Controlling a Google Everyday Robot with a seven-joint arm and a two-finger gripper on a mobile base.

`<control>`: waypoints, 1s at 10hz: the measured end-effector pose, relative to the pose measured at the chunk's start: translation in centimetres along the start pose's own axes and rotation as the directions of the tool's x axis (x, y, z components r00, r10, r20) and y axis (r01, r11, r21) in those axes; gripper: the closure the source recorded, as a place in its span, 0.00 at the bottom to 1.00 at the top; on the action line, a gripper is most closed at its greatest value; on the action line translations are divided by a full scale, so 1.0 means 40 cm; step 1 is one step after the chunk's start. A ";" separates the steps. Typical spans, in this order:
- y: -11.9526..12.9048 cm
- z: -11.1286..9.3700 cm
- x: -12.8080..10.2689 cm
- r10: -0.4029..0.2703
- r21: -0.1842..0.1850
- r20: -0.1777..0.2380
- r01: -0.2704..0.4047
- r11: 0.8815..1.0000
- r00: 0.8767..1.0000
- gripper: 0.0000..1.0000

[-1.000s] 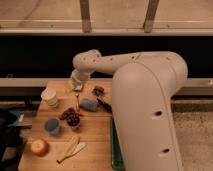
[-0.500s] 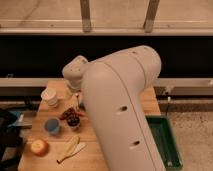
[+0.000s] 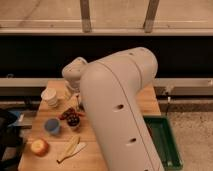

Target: Place fork in table surface

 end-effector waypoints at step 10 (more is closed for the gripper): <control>0.064 0.158 0.046 0.078 -0.047 -0.134 -0.084 0.995 0.988 0.28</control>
